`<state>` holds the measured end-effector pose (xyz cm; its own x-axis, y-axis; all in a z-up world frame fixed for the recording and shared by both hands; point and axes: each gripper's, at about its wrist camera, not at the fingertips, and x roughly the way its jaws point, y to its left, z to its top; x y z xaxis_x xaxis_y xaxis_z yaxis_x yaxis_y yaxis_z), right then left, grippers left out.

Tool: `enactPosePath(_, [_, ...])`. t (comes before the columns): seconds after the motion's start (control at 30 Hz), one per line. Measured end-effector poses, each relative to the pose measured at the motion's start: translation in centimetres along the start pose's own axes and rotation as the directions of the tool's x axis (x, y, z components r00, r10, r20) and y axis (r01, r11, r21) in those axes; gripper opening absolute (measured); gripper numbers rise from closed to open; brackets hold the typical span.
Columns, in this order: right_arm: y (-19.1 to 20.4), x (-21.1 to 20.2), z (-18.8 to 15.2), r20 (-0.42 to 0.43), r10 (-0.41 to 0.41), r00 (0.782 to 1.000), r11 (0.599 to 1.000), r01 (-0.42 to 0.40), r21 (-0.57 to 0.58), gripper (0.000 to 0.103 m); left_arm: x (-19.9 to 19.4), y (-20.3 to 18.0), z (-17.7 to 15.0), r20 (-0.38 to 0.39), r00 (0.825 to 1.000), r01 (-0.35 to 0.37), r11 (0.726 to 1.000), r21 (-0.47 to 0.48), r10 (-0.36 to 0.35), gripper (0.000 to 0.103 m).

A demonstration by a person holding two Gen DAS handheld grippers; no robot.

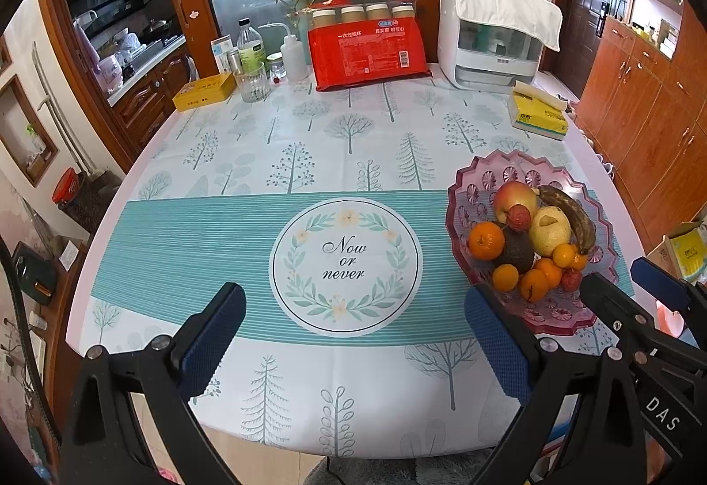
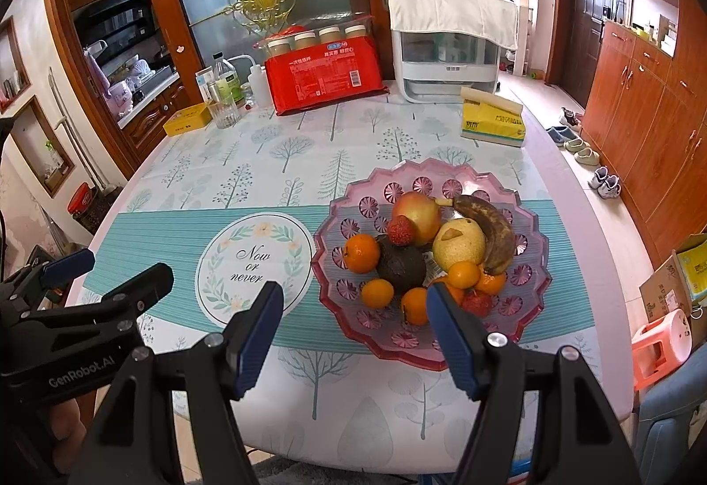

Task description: Organize fruits

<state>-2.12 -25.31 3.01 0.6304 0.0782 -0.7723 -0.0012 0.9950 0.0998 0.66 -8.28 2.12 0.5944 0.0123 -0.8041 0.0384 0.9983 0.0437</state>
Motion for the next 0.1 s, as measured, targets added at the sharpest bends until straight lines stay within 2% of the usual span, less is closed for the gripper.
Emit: enactPosePath(0.1, [-0.04, 0.53, -0.1, -0.005, 0.001, 1.0, 1.0, -0.001, 0.004, 0.068, 0.4, -0.12, 0.14, -0.009, 1.0, -0.002, 1.0, -0.005, 0.002, 0.099])
